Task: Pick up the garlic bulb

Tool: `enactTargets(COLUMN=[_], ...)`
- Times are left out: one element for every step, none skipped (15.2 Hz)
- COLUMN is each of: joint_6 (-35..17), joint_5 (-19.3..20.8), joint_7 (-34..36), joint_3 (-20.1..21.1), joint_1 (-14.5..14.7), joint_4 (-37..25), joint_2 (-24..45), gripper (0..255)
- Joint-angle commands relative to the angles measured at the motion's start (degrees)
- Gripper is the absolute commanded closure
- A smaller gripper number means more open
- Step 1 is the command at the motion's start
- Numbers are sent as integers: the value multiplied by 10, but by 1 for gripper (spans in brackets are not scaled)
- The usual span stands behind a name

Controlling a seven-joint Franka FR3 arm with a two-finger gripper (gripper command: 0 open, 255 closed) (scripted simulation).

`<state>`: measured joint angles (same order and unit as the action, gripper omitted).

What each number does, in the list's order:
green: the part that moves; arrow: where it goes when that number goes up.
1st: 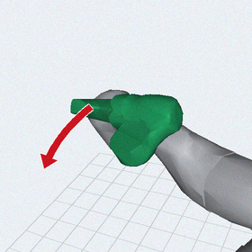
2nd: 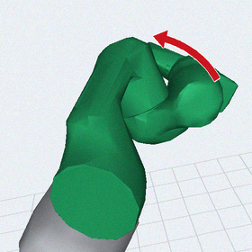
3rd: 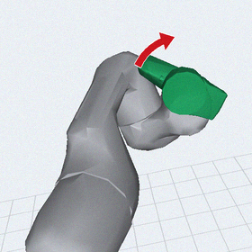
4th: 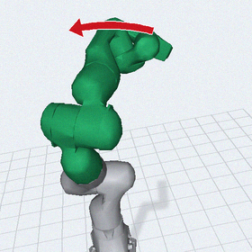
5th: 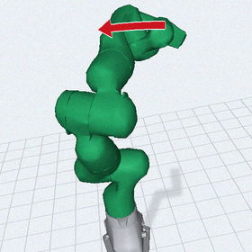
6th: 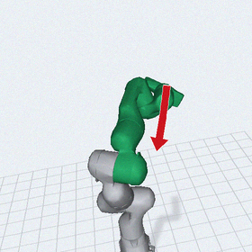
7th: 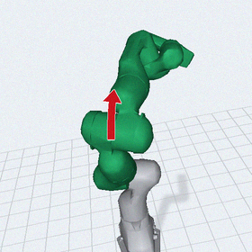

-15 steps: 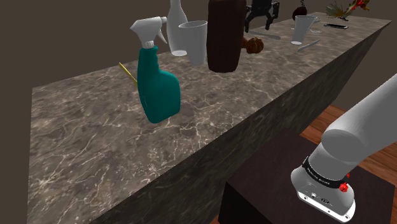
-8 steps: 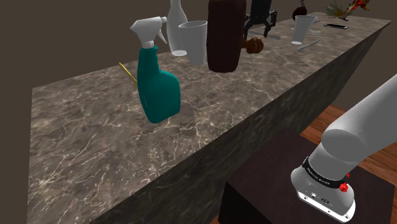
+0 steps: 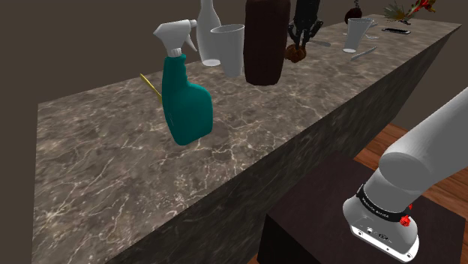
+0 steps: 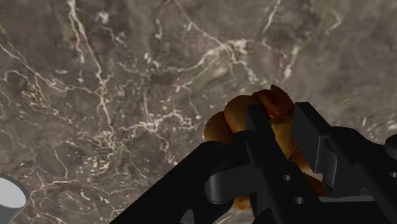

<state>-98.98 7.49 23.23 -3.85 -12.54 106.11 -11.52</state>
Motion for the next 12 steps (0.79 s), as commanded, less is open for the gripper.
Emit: enactTargets(joint_6=[0, 0, 0, 0, 7, 15, 23, 31, 39, 47, 55, 63], joint_5=[0, 0, 0, 0, 0, -1, -1, -1, -1, -1, -2, -2], joint_7=[0, 0, 0, 0, -1, -2, -3, -4, -5, -6, -7, -7], joint_3=[0, 0, 0, 0, 0, 0, 0, 0, 0, 0, 1, 1], joint_1=[0, 0, 0, 0, 0, 0, 0, 0, 0, 0, 0, 0], joint_4=[0, 0, 0, 1, -8, -18, -27, -37, -46, -56, -66, -77], joint_2=[0, 0, 0, 0, 1, 2, 4, 6, 8, 10, 12, 14], gripper=[255, 255, 255, 255, 255, 255, 255, 255, 255, 255, 255, 255])
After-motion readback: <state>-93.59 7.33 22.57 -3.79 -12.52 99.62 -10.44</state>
